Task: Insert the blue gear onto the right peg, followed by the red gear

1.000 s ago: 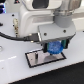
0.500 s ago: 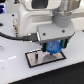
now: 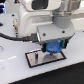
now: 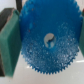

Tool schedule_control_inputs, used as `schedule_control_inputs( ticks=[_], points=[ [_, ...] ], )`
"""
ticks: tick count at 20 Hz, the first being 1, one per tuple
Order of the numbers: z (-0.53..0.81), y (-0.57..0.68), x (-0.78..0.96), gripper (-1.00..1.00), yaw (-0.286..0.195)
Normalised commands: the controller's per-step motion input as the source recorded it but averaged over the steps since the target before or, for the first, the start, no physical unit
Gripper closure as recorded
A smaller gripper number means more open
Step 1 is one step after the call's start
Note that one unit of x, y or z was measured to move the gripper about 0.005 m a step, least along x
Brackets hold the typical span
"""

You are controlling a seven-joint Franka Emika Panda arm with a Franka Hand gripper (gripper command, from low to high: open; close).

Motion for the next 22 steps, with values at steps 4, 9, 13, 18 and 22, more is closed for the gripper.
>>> schedule_control_inputs(
  ticks=[4,9,13,18,22],
  points=[
    [0.06,-0.08,0.21,1.00,0.000],
    [-0.03,-0.02,0.35,1.00,0.000],
    [-0.05,-0.01,0.40,1.00,0.000],
    [-0.15,0.01,0.29,1.00,0.000],
    [-0.10,0.02,0.11,1.00,0.000]
  ],
)
